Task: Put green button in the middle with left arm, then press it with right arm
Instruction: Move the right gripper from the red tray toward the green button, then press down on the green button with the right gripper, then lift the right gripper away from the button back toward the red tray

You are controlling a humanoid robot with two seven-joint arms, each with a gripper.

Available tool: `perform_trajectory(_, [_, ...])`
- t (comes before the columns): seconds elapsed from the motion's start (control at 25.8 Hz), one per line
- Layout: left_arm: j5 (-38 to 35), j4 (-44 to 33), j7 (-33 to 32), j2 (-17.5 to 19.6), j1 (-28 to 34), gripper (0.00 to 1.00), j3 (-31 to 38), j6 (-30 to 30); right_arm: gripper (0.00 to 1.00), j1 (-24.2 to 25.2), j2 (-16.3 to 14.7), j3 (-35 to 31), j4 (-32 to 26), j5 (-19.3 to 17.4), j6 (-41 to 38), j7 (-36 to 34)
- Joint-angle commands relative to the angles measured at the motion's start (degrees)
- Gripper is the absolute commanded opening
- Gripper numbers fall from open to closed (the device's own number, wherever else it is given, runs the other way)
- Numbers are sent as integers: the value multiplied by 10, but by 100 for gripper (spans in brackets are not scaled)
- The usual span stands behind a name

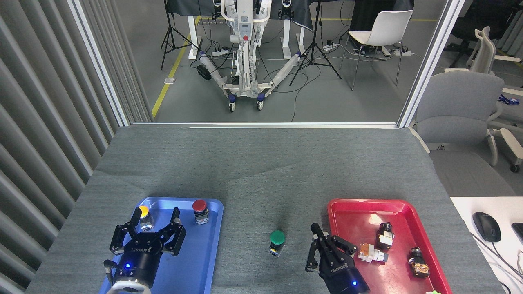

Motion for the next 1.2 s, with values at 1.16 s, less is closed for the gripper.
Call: perform_trajectory(1.16, [3,11,-1,-3,1,100,-1,1,0,-59,32,78,84,9,38,51])
